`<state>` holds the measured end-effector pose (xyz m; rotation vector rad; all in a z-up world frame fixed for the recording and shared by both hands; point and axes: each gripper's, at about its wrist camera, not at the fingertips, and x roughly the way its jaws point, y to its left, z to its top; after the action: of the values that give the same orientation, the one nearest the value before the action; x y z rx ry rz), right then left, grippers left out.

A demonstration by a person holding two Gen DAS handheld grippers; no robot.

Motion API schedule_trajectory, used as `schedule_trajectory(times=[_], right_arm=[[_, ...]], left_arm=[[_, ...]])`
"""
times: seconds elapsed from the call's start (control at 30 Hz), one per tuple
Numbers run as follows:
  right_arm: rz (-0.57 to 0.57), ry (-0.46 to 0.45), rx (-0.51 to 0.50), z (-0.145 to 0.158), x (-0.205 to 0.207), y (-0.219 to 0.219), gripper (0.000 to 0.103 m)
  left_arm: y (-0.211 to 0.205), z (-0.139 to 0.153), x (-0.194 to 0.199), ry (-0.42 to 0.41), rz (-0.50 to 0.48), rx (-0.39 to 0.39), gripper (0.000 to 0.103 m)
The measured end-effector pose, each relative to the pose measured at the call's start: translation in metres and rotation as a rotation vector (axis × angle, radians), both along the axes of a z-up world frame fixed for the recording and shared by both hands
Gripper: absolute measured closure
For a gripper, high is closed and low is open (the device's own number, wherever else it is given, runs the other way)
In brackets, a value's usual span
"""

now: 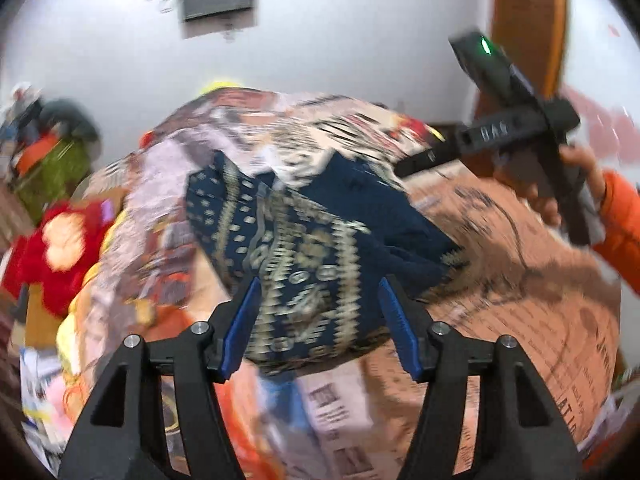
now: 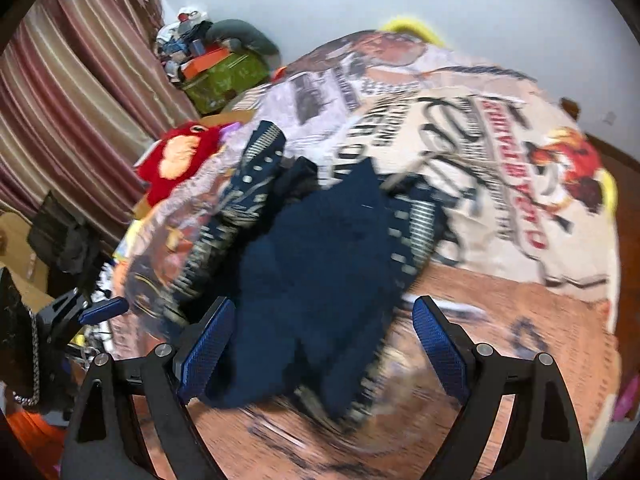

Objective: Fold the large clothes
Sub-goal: 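Fold the lifted jacket over onto itself with both grippers, then release the folded jacket and press it flat with both grippers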

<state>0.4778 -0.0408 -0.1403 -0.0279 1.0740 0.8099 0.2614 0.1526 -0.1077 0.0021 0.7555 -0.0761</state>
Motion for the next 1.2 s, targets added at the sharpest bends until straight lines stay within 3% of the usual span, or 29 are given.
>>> schedule_trajectory(times=[0.13, 0.23, 0.3, 0.43, 0.53, 0.87, 0.93, 1.07, 1.13, 1.2], right_arm=[[0.018, 0.028, -0.011, -0.005, 0.015, 0.04, 0.013], [0.042, 0.052, -0.021, -0.007, 0.022, 0.067, 0.013], [0.059, 0.055, -0.044, -0.009, 0.027, 0.089, 0.013], [0.096, 0.057, -0.105, -0.019, 0.036, 0.134, 0.013], [0.108, 0.083, -0.155, -0.035, 0.05, 0.167, 0.013], [0.077, 0.291, -0.183, -0.093, 0.095, 0.235, 0.016], [0.101, 0.324, -0.189, -0.101, 0.094, 0.244, 0.035], [0.125, 0.312, -0.202, -0.106, 0.084, 0.252, 0.061], [0.141, 0.292, -0.199, -0.103, 0.078, 0.253, 0.084], [0.151, 0.259, -0.19, -0.094, 0.071, 0.251, 0.089]], left_arm=[[0.054, -0.013, 0.005, 0.003, 0.171, 0.018, 0.029], [0.098, -0.048, 0.028, 0.091, 0.302, 0.032, 0.029], [0.127, -0.078, 0.047, 0.164, 0.376, 0.001, 0.029], [0.156, -0.113, 0.069, 0.219, 0.401, -0.134, 0.029], [0.168, -0.118, 0.076, 0.191, 0.403, -0.215, 0.029], [0.18, -0.12, 0.082, 0.139, 0.346, -0.291, 0.029], [0.183, -0.121, 0.081, 0.127, 0.345, -0.308, 0.029], [0.181, -0.121, 0.08, 0.122, 0.345, -0.295, 0.029], [0.178, -0.121, 0.08, 0.125, 0.349, -0.279, 0.029], [0.175, -0.119, 0.079, 0.13, 0.352, -0.265, 0.029]])
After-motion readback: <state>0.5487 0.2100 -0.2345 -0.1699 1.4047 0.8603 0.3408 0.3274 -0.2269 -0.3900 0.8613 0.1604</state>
